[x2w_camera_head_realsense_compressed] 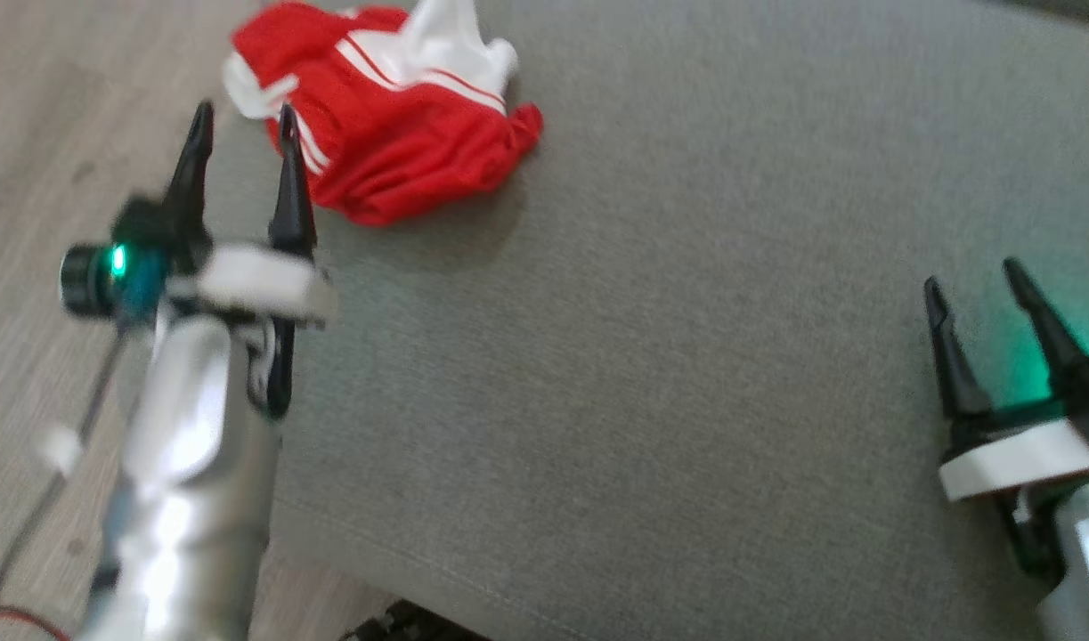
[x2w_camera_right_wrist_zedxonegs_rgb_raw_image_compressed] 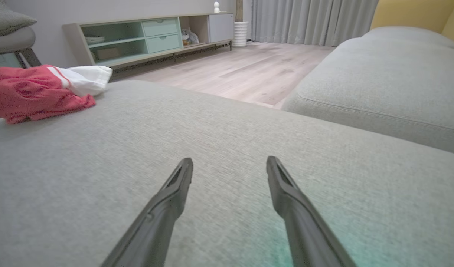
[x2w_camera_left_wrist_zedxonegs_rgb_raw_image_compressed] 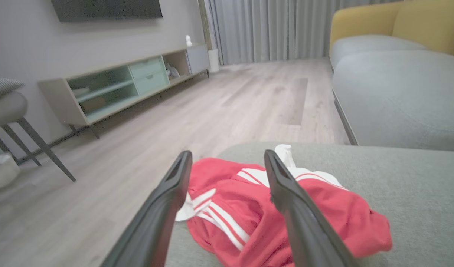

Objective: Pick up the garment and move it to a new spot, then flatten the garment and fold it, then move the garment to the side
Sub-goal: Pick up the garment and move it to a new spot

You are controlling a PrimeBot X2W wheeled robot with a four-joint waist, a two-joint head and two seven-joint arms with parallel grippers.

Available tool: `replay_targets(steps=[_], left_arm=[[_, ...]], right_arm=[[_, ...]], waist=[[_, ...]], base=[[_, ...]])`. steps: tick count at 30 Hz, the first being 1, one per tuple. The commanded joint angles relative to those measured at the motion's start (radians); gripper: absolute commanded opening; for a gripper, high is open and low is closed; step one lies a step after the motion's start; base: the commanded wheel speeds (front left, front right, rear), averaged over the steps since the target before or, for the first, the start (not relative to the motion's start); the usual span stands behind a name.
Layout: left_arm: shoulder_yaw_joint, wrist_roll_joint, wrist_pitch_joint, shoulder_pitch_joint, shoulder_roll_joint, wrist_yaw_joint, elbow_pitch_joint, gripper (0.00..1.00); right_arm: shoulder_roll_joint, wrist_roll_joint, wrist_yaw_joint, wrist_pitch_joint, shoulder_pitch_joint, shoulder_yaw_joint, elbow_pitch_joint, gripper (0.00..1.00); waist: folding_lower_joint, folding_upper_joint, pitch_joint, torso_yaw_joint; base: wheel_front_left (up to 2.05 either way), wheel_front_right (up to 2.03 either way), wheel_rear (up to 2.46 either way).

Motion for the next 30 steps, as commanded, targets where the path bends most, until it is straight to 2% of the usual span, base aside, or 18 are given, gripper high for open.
replay_targets(steps=[1,4,7,13,14,15,16,22,26,30], left_arm=[[0.034,-0.028,0.02,-0.083,0.033,-0.019,0.04,1.0],[0.048,-0.078,0.062,-0.191,0.033,-0.045,0.21,1.0],[0.06,-0.103,0.075,-0.265,0.041,-0.052,0.355,1.0],[0.06,-0.112,0.073,-0.346,0.065,-0.042,0.553,1.0],[0.06,-0.114,0.055,-0.354,0.066,-0.046,0.568,0.86],[0.059,-0.116,0.026,-0.362,0.069,-0.05,0.576,0.14],[0.057,-0.116,0.001,-0.37,0.073,-0.053,0.581,0.0],[0.041,-0.095,-0.057,-0.41,0.131,-0.066,0.515,0.0],[0.01,-0.05,-0.058,-0.44,0.189,-0.073,0.359,0.0],[-0.032,-0.013,-0.058,-0.468,0.23,-0.08,0.216,0.0]], right_arm=[[-0.03,-0.005,-0.001,-0.011,-0.023,0.024,-0.037,1.0],[-0.061,-0.004,-0.001,-0.011,-0.046,0.031,-0.044,1.0],[-0.085,-0.001,-0.001,-0.011,-0.066,0.038,-0.05,1.0],[-0.117,-0.002,-0.001,-0.011,-0.1,0.047,-0.064,1.0],[-0.118,-0.003,-0.001,-0.011,-0.103,0.045,-0.066,1.0],[-0.116,-0.002,-0.001,-0.011,-0.105,0.042,-0.065,1.0],[-0.113,-0.002,-0.001,-0.011,-0.106,0.04,-0.064,1.0],[-0.042,0.002,-0.001,-0.011,-0.124,0.056,-0.057,1.0],[0.029,0.004,-0.001,-0.011,-0.138,0.073,-0.047,1.0],[0.108,0.01,-0.001,-0.011,-0.139,0.078,-0.052,1.0]], waist=[[-0.0004,0.0,0.093,-0.038],[-0.0004,0.0,0.137,-0.07],[-0.0004,0.0,0.177,-0.1],[-0.0004,0.0,0.243,-0.143],[-0.0004,0.0,0.248,-0.147],[-0.0004,0.0,0.251,-0.15],[-0.0004,0.0,0.251,-0.152],[-0.0004,0.0,0.172,-0.198],[-0.0004,0.0,0.087,-0.263],[-0.0004,0.0,-0.007,-0.357]], base=[[0.0,0.0,0.0],[0.0,0.0,0.0],[0.0,0.0,0.0],[0.0,0.0,0.0],[0.0,0.0,0.0],[0.0,0.0,0.0],[0.0,0.0,0.0],[0.0,0.0,0.0],[0.0,0.0,0.0],[0.0,0.0,0.0]])
